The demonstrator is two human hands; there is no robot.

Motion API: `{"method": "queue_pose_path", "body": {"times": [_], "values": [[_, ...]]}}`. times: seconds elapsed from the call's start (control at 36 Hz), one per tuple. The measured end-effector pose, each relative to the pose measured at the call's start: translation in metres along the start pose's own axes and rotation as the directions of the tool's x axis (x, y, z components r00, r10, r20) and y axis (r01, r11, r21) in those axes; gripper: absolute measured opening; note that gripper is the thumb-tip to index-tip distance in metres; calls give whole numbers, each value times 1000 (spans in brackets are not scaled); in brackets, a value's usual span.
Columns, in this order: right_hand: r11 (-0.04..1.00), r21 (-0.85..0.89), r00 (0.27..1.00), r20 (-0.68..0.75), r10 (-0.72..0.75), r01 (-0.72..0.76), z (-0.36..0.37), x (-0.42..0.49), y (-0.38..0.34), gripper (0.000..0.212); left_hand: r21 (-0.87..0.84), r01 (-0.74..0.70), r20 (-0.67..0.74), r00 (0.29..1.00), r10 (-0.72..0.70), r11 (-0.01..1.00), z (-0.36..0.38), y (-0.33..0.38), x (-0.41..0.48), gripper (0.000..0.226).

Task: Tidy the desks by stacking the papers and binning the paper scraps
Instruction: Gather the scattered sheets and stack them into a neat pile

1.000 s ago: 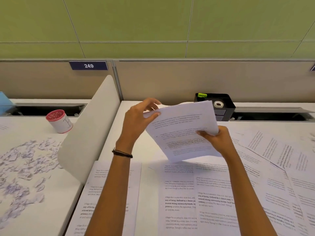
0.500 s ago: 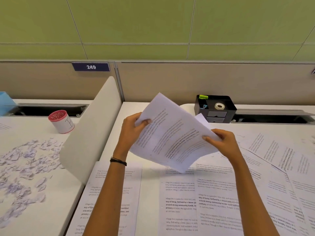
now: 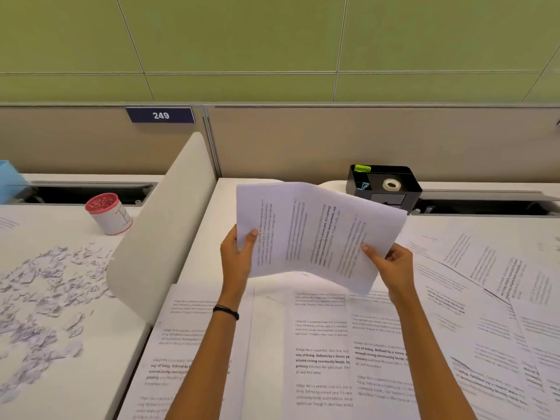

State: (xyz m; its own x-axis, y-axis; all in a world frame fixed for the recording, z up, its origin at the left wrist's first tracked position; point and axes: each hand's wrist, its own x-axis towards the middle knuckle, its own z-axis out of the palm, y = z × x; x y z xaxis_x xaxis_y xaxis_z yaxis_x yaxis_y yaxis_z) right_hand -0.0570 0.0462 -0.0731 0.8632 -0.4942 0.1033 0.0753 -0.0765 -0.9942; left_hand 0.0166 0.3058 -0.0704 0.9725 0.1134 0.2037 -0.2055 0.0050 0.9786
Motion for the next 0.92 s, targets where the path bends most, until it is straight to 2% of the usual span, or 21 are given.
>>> {"method": "queue_pose_path", "body": {"times": [0.22, 0.33, 0.5, 0.67, 0.78, 0.92], "values": [[995, -42, 993, -78, -89, 86, 11, -6, 4, 16, -52, -22, -139, 990, 15, 998, 23, -14, -17, 16], [1000, -26, 997, -73, -11, 9, 12, -9, 15, 15, -42, -1, -149, 989, -5, 999, 27, -31, -24, 15], [997, -53, 996, -70, 55, -59, 18, -10, 25, 21, -24, 106, -136, 985, -108, 994, 28, -59, -28, 32], [996, -52, 997, -36, 73, -75, 19, -9, 16, 17, 59, 69, -126, 990, -61, 996, 20, -59, -21, 12], [997, -57, 999, -3, 44, -44, 12, -9, 3, 15, 122, 0, -67, 998, 9, 993, 8, -44, -6, 10], [999, 16, 998, 45, 44, -45, -6, -6, -10, 1, 209, -84, 104, 993, 63, 974, -16, -21, 15, 15]]}}
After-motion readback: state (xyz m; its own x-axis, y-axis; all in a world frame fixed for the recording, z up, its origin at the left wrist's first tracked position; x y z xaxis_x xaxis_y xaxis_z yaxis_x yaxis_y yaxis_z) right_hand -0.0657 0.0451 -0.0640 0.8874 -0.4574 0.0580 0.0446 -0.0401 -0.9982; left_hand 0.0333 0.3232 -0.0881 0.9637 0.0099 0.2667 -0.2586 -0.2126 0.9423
